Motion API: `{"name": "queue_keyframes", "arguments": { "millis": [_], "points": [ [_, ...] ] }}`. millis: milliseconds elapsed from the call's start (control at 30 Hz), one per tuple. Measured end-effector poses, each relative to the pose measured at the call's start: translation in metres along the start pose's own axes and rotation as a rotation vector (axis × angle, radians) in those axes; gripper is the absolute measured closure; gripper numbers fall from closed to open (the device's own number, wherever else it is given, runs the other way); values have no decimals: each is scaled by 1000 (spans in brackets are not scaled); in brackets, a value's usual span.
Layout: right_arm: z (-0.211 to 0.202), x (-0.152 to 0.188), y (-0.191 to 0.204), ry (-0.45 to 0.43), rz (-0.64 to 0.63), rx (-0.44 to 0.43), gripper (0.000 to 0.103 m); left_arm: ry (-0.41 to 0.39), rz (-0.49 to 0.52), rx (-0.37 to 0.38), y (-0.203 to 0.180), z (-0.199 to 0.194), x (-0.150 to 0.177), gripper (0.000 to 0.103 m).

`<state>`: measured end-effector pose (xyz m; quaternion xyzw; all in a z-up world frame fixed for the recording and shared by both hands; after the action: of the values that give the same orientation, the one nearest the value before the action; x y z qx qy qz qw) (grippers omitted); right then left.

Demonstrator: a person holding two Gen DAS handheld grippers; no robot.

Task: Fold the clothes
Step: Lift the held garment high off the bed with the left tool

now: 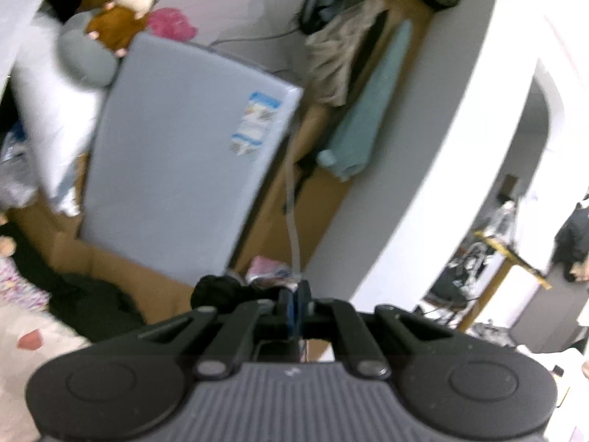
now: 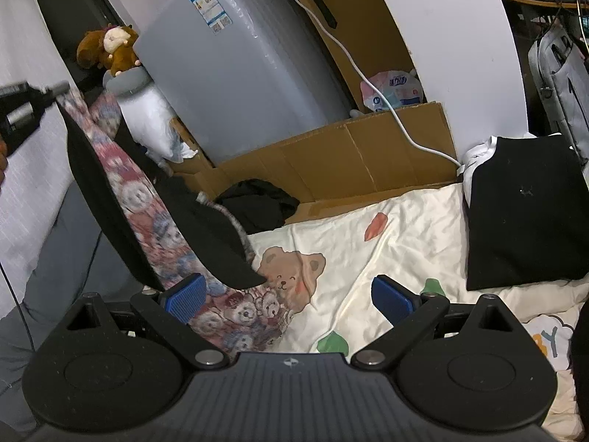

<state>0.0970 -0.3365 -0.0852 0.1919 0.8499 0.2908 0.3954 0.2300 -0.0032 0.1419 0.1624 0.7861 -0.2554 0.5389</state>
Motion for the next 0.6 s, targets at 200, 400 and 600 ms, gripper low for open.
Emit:
{"name": "queue_keyframes", "arguments": {
  "millis": [200, 400, 600],
  "points": [
    [-17, -3, -6, -18, 1, 6, 4, -75, 15, 118, -43, -14, -36, 101],
    [-23, -5, -9, -28, 4, 17, 4, -120, 17, 183, -58, -28, -42, 101],
    [-20, 1, -10, -17, 2, 30, 4, -2, -34, 167, -42, -27, 8, 101]
  ]
}}
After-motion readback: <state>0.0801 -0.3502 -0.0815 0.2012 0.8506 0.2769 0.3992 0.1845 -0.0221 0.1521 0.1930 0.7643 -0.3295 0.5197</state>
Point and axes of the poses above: each gripper's, at about its wrist camera, not at the fingertips, and z roughly the way its jaws point, y to its left, x to its underside, the point moved 6 cm from there along z, roughly the way its jaws point, and after that the axes turned 13 degrees about z, right-handed, at the moved point
